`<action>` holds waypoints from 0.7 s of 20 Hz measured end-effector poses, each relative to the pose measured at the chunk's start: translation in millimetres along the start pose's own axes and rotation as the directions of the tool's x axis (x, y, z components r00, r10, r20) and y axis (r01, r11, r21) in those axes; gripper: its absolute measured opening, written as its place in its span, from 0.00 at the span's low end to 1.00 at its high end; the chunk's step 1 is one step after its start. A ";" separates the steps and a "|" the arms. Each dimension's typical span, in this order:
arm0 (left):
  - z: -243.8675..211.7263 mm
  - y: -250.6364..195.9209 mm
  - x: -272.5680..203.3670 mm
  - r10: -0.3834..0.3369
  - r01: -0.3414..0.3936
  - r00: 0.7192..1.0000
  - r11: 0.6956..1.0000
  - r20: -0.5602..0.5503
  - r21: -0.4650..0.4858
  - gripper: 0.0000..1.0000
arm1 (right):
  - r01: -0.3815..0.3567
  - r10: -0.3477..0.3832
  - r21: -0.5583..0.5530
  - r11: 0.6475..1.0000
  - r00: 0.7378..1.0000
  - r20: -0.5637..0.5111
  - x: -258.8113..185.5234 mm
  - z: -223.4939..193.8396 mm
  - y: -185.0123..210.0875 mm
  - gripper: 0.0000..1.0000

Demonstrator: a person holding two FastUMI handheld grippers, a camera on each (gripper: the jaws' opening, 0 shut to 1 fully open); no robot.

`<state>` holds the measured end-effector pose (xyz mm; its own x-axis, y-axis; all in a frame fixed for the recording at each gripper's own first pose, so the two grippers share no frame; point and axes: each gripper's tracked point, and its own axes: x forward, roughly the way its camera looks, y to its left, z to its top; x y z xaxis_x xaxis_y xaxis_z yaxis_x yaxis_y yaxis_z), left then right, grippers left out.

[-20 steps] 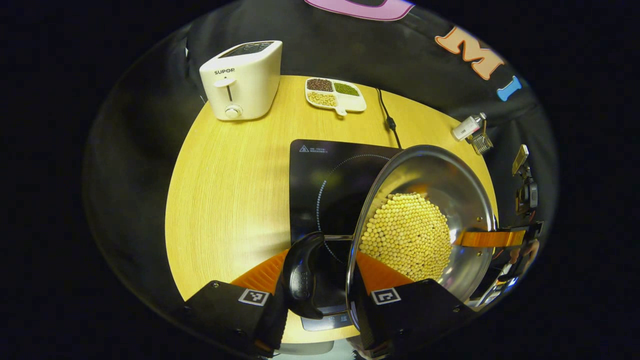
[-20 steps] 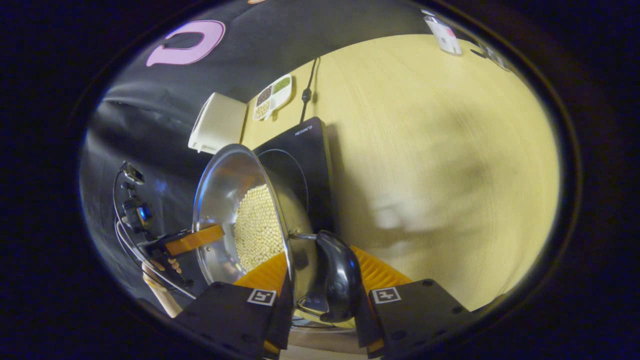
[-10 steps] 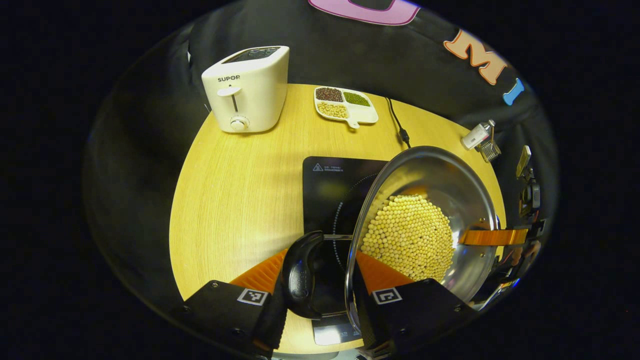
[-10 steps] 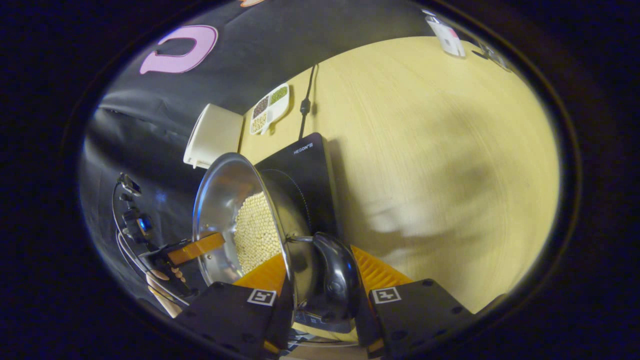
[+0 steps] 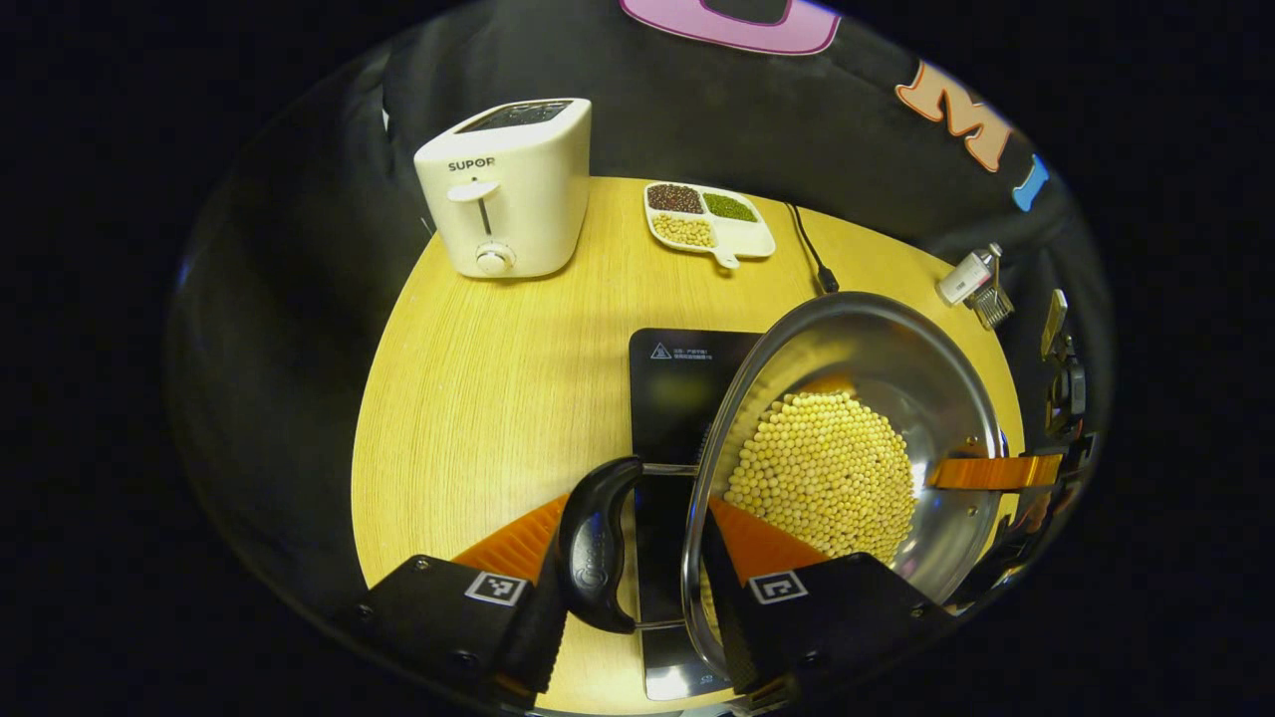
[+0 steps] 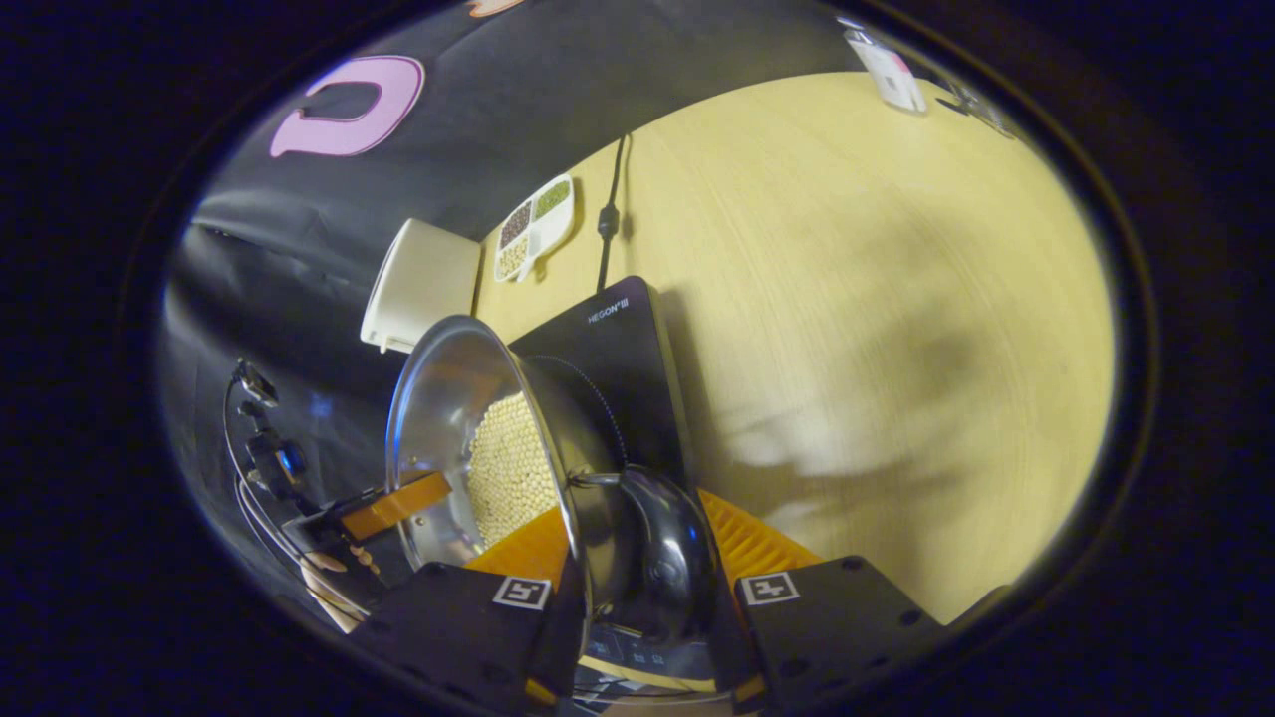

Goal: First push the handle of the pot to place it horizontally, then grasp the pot with both hands and set it on the induction cooktop.

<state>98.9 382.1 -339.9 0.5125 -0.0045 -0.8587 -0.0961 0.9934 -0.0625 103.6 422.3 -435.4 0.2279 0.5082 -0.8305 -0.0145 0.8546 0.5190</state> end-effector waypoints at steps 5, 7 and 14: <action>1.0 1.8 -0.6 0.039 -0.040 0.999 0.999 0.008 0.013 0.72 | -0.005 0.005 -0.001 1.000 1.000 -0.010 -0.6 -2.4 -0.4 0.54; 1.4 1.6 0.5 0.048 -0.048 0.999 0.999 0.013 0.008 0.74 | -0.010 0.010 0.001 1.000 1.000 -0.019 -0.6 -3.2 0.4 0.55; 10.7 15.0 -9.4 0.152 -0.153 0.986 0.988 0.070 0.014 0.83 | -0.025 0.025 0.005 1.000 0.999 -0.032 -3.6 -5.5 3.0 0.58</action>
<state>101.7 398.3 -327.4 0.5507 0.1542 -0.8203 -0.1612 0.9839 0.0767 97.4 423.5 -431.9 0.1961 0.5324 -0.8235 -0.0154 0.8414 0.5403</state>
